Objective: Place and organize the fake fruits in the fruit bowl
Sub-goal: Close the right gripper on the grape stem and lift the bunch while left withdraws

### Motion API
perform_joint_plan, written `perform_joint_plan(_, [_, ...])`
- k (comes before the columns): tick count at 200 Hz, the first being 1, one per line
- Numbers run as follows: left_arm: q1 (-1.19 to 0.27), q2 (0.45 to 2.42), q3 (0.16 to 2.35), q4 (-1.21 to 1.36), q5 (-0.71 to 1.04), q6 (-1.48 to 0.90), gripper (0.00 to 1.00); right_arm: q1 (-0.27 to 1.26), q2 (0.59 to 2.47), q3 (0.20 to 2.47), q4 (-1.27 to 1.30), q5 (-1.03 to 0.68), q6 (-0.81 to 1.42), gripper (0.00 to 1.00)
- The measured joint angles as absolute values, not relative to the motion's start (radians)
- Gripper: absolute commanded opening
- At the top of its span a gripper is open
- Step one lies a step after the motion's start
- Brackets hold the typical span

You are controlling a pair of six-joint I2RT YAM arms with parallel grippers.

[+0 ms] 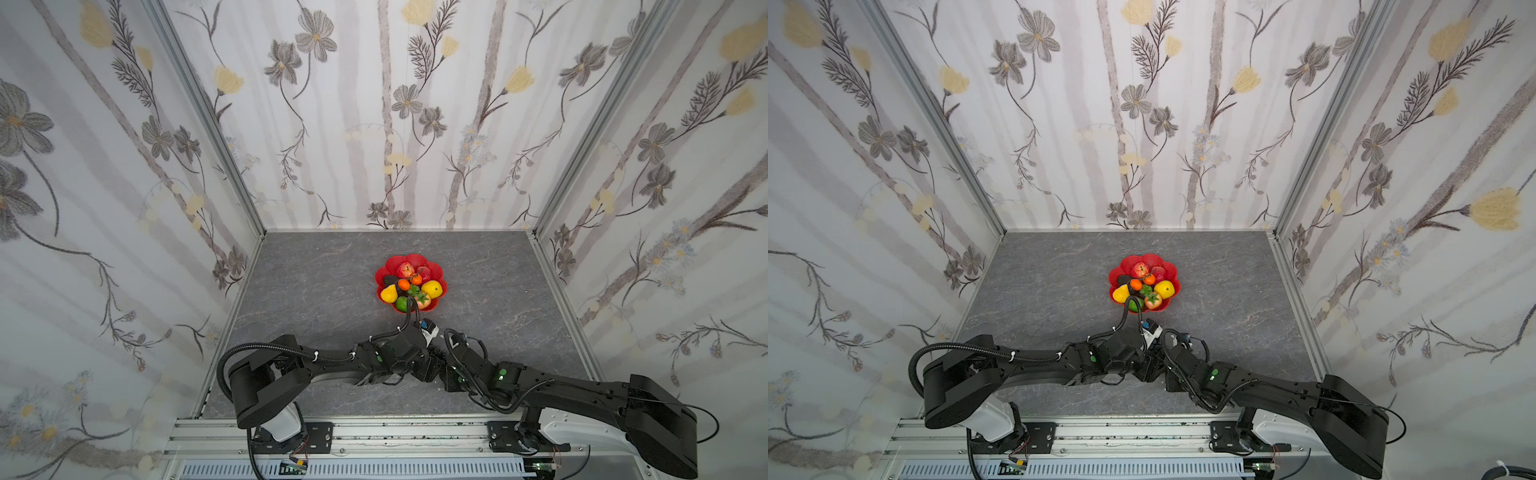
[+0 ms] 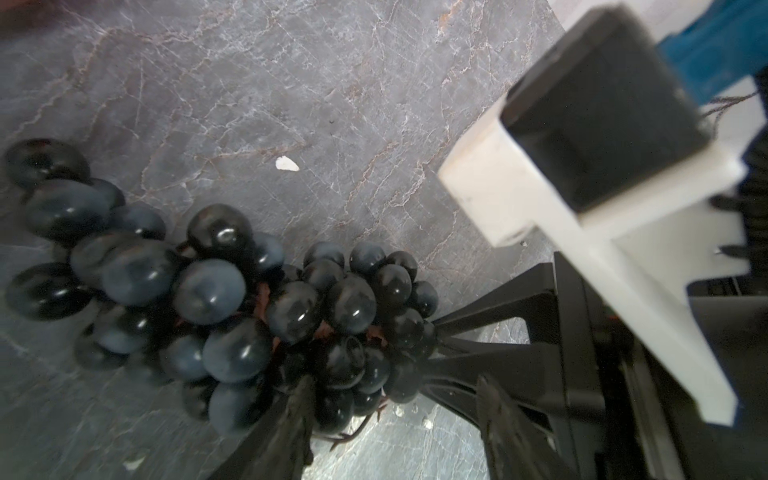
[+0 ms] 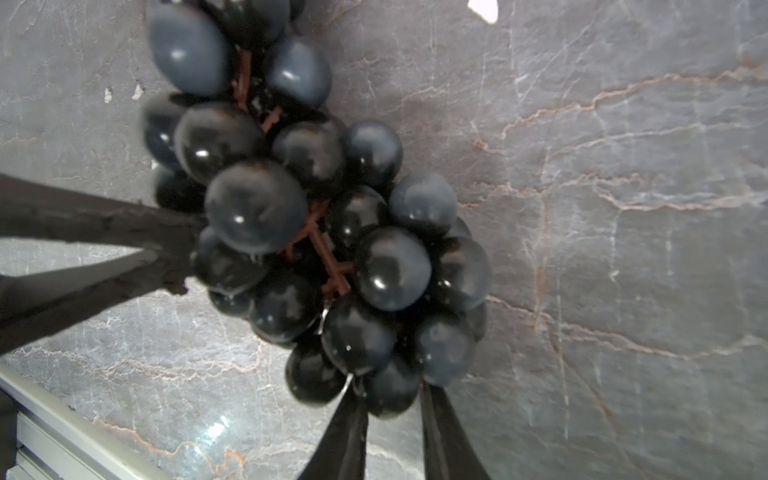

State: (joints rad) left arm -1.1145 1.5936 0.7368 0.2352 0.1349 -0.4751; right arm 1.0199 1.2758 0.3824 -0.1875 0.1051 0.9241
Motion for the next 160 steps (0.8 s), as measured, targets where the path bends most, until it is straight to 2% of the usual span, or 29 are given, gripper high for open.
perform_joint_plan(29, [-1.114, 1.593, 0.735, 0.235, 0.132, -0.476, 0.64, 1.02, 1.293, 0.391, -0.207, 0.111, 0.933, 0.35])
perform_joint_plan(46, [-1.113, 1.592, 0.735, 0.234, 0.126, -0.476, 0.64, 1.02, 1.301, 0.401, -0.218, 0.115, 0.933, 0.35])
perform_joint_plan(105, [-1.115, 1.592, 0.735, 0.235, 0.133, -0.476, 0.64, 1.02, 1.322, 0.411, -0.217, 0.111, 0.932, 0.15])
perform_joint_plan(160, [-1.114, 1.585, 0.733, 0.236, 0.132, -0.478, 0.64, 1.02, 1.282, 0.409, -0.227, 0.12, 0.933, 0.03])
